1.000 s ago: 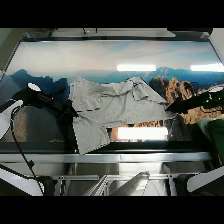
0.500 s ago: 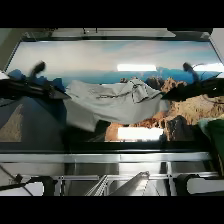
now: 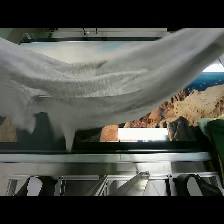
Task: Fold the shirts.
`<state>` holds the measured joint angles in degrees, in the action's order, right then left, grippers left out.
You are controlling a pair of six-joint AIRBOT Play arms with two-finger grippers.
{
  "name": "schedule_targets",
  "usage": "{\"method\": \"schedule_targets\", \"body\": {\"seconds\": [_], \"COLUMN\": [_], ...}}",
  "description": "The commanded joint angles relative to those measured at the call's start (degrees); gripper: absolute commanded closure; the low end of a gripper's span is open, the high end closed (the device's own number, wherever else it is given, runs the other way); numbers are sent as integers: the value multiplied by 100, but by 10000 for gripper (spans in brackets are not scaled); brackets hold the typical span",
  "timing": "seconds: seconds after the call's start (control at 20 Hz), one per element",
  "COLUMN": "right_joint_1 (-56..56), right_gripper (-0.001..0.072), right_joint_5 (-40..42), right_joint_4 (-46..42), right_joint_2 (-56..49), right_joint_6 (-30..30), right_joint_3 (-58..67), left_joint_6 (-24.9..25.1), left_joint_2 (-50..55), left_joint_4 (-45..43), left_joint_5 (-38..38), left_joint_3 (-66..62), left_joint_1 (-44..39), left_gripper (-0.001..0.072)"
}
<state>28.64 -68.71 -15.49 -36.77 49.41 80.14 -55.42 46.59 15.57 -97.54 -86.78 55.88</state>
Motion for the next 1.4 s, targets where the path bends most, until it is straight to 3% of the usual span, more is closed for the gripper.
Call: {"method": "schedule_targets", "body": {"seconds": [0.0,0.25,0.4,0.45,0.6,0.85,1.1,1.35], "right_joint_1": [162,-708,-1655,-1816,-1956,-1759,-1552,-1506], "right_gripper": [696,698,699,699,698,699,698,699], "right_joint_5": [1276,337,1237,1635,2450,2785,2087,2063], "right_joint_4": [-774,-533,-935,-850,-619,1010,1187,1182], "right_joint_2": [647,-1207,-2350,-2756,-4079,-5963,-7169,-7587], "right_joint_6": [481,682,962,938,350,-922,-914,-804], "right_joint_3": [63,-756,-1941,-2280,-2430,-2039,-605,101], "left_joint_6": [-170,63,83,87,103,291,280,17], "left_joint_2": [175,1447,2470,2828,3930,5740,6946,7573], "left_joint_4": [-57,-2446,-4343,-4572,-4588,-4559,-4562,-4616], "left_joint_5": [365,774,1775,2017,2894,2953,2855,2656], "left_joint_3": [-393,286,664,728,828,166,-1150,-2253], "left_joint_1": [142,-2441,-3668,-3858,-3993,-3989,-3965,-3882], "left_gripper": [679,679,679,679,679,679,680,680]}}
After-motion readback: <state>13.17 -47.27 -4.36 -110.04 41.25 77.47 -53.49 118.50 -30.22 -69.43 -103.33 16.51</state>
